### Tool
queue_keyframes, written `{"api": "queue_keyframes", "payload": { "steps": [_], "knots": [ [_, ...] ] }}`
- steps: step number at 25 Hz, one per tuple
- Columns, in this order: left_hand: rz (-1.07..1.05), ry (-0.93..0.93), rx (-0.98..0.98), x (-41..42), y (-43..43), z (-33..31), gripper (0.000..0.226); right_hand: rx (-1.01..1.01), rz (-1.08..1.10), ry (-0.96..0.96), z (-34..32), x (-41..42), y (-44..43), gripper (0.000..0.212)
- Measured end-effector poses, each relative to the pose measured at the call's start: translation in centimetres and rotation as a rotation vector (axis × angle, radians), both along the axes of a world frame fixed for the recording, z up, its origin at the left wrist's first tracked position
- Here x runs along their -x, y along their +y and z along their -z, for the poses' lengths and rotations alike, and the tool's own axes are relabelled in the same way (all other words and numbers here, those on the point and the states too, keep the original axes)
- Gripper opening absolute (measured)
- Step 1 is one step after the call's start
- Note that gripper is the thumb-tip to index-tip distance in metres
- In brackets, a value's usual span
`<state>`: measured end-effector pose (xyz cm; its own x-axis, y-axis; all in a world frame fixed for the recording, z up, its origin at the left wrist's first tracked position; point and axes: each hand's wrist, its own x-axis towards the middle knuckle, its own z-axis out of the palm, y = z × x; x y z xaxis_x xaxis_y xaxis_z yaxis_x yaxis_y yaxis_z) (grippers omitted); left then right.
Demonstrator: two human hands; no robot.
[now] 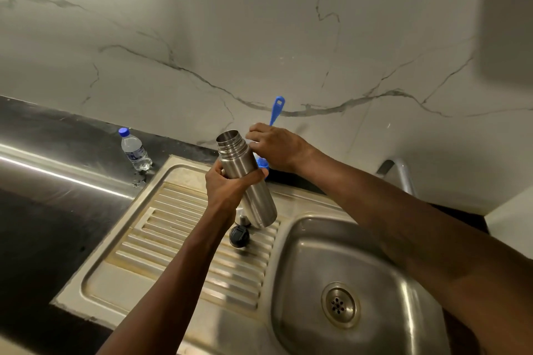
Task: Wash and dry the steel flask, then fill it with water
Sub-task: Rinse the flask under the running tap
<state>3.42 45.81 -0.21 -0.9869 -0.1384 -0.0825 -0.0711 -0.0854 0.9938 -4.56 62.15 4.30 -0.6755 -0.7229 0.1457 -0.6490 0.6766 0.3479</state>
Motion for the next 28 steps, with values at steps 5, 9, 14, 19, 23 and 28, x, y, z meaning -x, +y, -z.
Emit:
{"api": "queue_keyframes", "payload": {
  "steps": [5, 9, 14, 19, 23, 28],
  "knots": [
    [0.009, 0.049, 0.066, -2.1, 1.0, -0.5, 0.061, 0.746, 0.066, -0.329, 0.0, -6.6, 2.3, 0.024],
    [0.021, 0.139, 0.205, -5.4, 5.2, 0.2, 0.049, 1.179, 0.273, -0.496, 1.6, -14.5, 3.4, 0.061],
    [0.347, 0.165, 0.225, -9.2, 10.9, 4.3, 0.049, 1.236, 0.671, -0.470, 4.2, -20.0, 7.4, 0.076],
    [1.186, -0.069, 0.726, -6.4, 14.4, 4.8, 0.043, 1.321, 0.924, -0.413, 8.6, -25.0, 13.6, 0.060],
    [0.849, -0.001, 0.955, -3.5, 20.5, 5.1, 0.020, 1.414, 1.021, -0.469, 11.1, -27.1, 16.7, 0.057],
    [0.479, 0.088, 0.820, -3.7, 28.0, 7.2, 0.040, 1.415, 1.062, -0.461, 12.6, -27.1, 19.0, 0.051]
  ]
}}
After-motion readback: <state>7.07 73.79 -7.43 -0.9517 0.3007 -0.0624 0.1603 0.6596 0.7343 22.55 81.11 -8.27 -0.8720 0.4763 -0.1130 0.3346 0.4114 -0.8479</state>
